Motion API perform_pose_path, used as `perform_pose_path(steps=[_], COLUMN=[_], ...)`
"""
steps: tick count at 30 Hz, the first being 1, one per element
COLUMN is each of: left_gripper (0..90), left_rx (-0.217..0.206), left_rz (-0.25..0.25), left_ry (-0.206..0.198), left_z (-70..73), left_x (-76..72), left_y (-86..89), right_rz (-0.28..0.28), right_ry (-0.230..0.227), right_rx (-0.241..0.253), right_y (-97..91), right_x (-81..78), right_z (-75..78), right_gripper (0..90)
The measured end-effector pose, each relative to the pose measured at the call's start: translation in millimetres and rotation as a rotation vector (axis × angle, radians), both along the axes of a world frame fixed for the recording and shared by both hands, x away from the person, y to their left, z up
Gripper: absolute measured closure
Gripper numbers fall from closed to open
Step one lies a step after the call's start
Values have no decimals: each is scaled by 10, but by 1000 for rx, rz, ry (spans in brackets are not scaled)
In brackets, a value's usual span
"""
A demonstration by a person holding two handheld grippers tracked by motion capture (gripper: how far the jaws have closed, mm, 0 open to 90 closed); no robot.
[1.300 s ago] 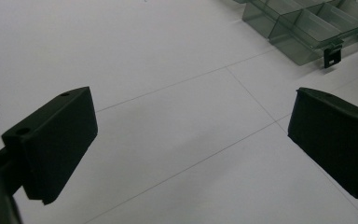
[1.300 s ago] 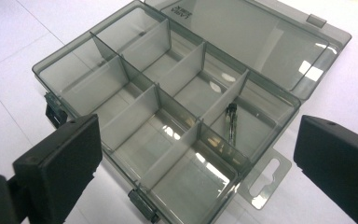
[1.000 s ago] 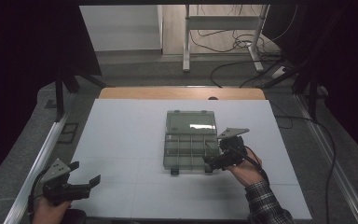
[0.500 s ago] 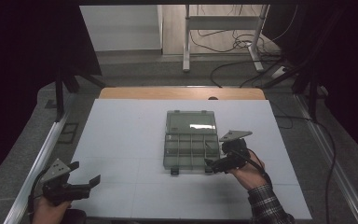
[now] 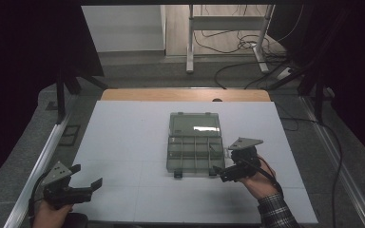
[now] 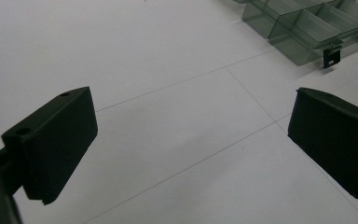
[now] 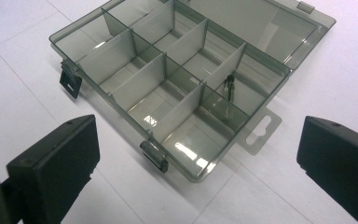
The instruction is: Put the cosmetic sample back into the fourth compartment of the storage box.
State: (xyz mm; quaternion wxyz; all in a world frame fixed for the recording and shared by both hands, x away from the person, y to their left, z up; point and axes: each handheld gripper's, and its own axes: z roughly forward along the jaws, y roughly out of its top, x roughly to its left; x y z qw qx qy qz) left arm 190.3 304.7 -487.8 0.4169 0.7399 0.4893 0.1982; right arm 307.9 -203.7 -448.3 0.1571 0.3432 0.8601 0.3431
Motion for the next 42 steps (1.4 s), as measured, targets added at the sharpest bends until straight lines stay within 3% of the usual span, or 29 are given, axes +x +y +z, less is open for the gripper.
perform_pose_path(steps=[29,42], left_gripper=[18,18], left_rx=[2,-1], left_rz=[-3,-1], left_ry=[-1,0], left_z=[0,0], left_x=[0,0], left_y=[-6,-4], right_rz=[-54,-104], right_ry=[-39,-43], right_rx=[16,31], right_y=[-307,-542], right_x=[-263,-372], right_z=[-41,-37], right_gripper=[0,0])
